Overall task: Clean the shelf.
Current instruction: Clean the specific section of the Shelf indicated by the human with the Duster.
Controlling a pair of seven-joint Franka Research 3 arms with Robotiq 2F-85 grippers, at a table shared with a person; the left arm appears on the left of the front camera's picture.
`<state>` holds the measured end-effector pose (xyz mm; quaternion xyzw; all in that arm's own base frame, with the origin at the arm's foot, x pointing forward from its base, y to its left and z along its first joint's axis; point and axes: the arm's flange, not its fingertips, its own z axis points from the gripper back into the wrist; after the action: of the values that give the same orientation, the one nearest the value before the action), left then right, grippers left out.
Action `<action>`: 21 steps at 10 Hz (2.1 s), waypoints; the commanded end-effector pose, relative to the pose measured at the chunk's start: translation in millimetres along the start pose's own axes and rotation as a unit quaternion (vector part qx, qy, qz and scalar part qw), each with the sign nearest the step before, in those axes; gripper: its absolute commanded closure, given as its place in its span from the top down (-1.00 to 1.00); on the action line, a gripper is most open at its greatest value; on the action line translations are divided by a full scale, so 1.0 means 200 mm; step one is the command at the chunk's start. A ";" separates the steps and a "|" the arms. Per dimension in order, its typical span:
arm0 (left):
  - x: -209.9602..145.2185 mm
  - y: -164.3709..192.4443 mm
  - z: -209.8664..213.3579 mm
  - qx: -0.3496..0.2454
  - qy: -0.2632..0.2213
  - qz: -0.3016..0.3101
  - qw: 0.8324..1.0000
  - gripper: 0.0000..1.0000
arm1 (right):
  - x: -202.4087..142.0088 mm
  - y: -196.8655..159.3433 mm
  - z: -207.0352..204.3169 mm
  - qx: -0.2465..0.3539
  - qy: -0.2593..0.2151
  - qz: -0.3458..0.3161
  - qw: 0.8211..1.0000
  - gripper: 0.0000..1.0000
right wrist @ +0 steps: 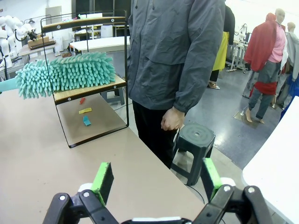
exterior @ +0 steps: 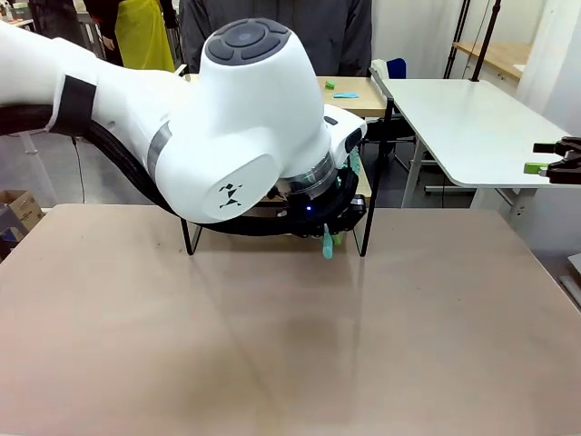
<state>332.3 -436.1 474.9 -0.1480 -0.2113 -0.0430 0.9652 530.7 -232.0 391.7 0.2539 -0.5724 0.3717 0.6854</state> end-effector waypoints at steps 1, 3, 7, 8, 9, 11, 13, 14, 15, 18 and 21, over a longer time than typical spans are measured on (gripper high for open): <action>0.05 0.10 0.02 0.040 0.015 -0.002 0.999 -0.74 | 0.03 0.00 -0.01 -0.006 0.009 -0.004 1.000 1.00; 0.08 0.20 0.04 0.055 0.033 0.004 0.998 -0.74 | 0.03 0.00 -0.01 -0.006 0.009 -0.004 1.000 1.00; 0.15 0.46 0.11 0.117 0.045 0.020 0.992 -0.74 | 0.03 0.00 -0.01 -0.006 0.009 -0.004 1.000 1.00; 0.16 0.55 0.13 0.151 0.042 0.021 0.987 -0.74 | 0.03 0.00 -0.01 -0.006 0.009 -0.004 1.000 1.00; 0.18 0.62 0.16 0.182 0.040 0.022 0.982 -0.74 | 0.03 0.00 -0.01 -0.006 0.009 -0.004 1.000 1.00; 0.19 0.73 0.20 0.243 0.030 0.022 0.969 -0.74 | 0.03 0.00 -0.01 -0.006 0.009 -0.004 1.000 1.00; 0.16 0.77 0.23 0.296 0.008 0.024 0.955 -0.74 | 0.03 0.00 -0.01 -0.006 0.009 -0.004 1.000 1.00; 0.14 0.75 0.25 0.310 -0.006 0.021 0.950 -0.74 | 0.03 0.00 -0.01 -0.006 0.009 -0.004 1.000 1.00; 0.11 0.73 0.28 0.325 -0.018 0.026 0.945 -0.74 | 0.03 0.00 -0.01 -0.006 0.009 -0.004 1.000 1.00; 0.12 0.70 0.28 0.300 -0.007 0.012 0.954 -0.74 | 0.03 0.00 -0.01 -0.006 0.009 -0.004 1.000 1.00; 0.07 0.66 0.43 0.205 -0.008 -0.015 0.979 -0.74 | 0.03 0.00 -0.01 -0.006 0.009 -0.004 1.000 1.00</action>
<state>338.8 -300.9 509.1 0.1018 -0.2306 0.0193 0.9675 530.7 -232.1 391.7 0.2541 -0.5726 0.3715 0.6852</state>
